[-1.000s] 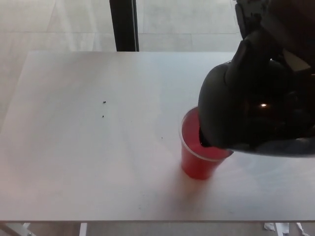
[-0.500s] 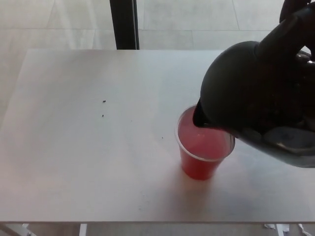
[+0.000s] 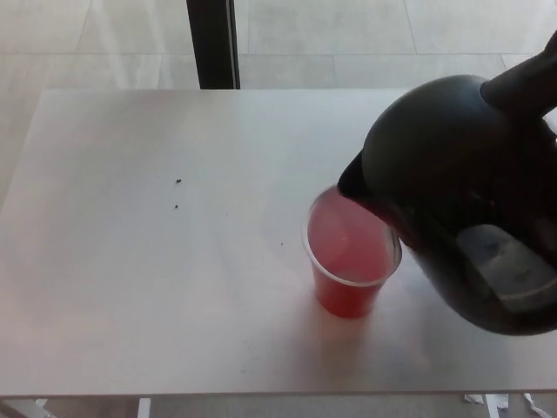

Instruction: The robot uses its right hand to lift up a kettle kept on the middle of the desk by its handle and tilt it into a glass kept next to it to pour out water

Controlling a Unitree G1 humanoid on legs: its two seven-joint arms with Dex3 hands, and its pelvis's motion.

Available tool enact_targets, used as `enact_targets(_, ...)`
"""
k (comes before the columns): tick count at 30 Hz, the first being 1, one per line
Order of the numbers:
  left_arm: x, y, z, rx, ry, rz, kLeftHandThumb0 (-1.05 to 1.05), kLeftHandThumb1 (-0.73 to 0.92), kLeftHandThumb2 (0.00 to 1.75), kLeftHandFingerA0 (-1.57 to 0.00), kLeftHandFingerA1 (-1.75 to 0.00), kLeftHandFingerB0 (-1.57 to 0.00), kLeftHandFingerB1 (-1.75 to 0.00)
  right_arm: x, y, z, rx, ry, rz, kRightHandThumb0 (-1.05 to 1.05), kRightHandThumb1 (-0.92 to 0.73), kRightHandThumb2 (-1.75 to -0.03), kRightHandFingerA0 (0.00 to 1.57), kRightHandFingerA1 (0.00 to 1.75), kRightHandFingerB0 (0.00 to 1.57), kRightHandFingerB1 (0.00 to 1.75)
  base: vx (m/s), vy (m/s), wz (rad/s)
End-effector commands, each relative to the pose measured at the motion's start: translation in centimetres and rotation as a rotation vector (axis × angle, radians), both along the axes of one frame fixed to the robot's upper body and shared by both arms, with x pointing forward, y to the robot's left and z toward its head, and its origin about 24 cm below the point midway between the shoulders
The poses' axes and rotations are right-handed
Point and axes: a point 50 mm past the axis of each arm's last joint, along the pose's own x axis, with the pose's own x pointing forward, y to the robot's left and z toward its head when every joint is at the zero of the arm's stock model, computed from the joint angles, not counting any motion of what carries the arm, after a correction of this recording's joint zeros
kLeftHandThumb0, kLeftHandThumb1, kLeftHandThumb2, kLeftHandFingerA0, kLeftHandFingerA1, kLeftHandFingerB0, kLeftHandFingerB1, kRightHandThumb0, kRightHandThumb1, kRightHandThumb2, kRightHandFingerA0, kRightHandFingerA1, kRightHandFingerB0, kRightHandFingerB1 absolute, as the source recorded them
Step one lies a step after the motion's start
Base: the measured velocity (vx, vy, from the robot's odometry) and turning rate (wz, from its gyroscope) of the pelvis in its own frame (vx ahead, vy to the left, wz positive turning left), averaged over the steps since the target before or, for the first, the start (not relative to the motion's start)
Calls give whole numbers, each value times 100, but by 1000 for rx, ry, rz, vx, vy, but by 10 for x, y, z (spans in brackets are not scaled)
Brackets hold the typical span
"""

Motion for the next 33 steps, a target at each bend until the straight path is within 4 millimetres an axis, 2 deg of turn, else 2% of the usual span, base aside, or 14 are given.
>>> enact_targets(1,-3,2,1,11,-7,-5,-79,64,99,-49,-57,-30,-50,-2,0,-45,309,42,-11,-17,-36,-137,101,175,84,155,0,0,0)
enact_targets(3,-3,1,0,4,-7,-7,-79,64,99,-48,-57,-29,-50,-2,-2,-51,333,33,-34,-17,-37,-136,103,175,86,153,0,0,0)
enact_targets(4,-2,1,1,12,-2,-11,-73,78,64,-57,-46,-36,-38,-2,-6,-62,425,29,-70,-17,-40,-131,105,175,90,147,0,0,0)
enact_targets(6,-2,1,1,13,-7,-16,-79,64,100,-47,-57,-30,-51,-5,-9,-77,481,22,-87,-20,-43,-128,105,175,89,149,0,0,0)
enact_targets(12,-3,1,0,5,-7,1,-78,63,99,-49,-57,-31,-50,-5,-15,-95,546,-31,-64,-13,-42,-134,103,175,85,151,0,0,0)
enact_targets(14,-3,0,-1,2,-7,1,-74,77,63,-56,-47,-36,-38,-6,-17,-100,584,-51,-67,-11,-43,-137,104,175,85,150,0,0,0)
enact_targets(15,-4,1,-1,2,-6,0,-74,77,63,-56,-46,-37,-38,-6,-19,-103,586,-49,-62,-16,-56,-122,125,141,91,116,0,0,0)
enact_targets(19,-4,1,-1,8,-4,-9,-76,77,63,-55,-46,-36,-38,-7,-24,-110,551,-39,-18,-13,-60,-106,88,165,85,113,0,0,0)
enact_targets(20,-4,1,-1,9,-3,-7,-76,62,100,-49,-58,-29,-50,-7,-24,-109,517,-29,-17,-15,-65,-95,88,157,83,87,0,0,0)
enact_targets(22,-4,1,0,10,-2,-9,-76,62,100,-49,-58,-29,-50,-6,-24,-109,512,-22,-20,-15,-65,-95,88,157,83,87,0,0,0)
enact_targets(23,-4,1,-1,11,-6,-9,-75,77,63,-55,-47,-36,-39,-7,-25,-108,479,13,26,-27,-69,-62,78,141,67,53,0,0,0)
enact_targets(24,-4,1,0,5,-5,-4,-75,77,63,-55,-47,-36,-38,-9,-26,-107,407,64,64,-34,-68,-61,70,83,41,37,0,0,0)
enact_targets(29,-4,1,0,7,-9,4,-74,77,63,-55,-47,-36,-38,-13,-32,-104,169,210,212,-73,-46,-84,1,25,0,12,0,0,0)
enact_targets(33,-4,1,0,4,-12,-4,-78,64,99,-48,-58,-29,-50,-17,-36,-92,112,267,319,-83,-42,-74,0,0,0,3,0,0,0)
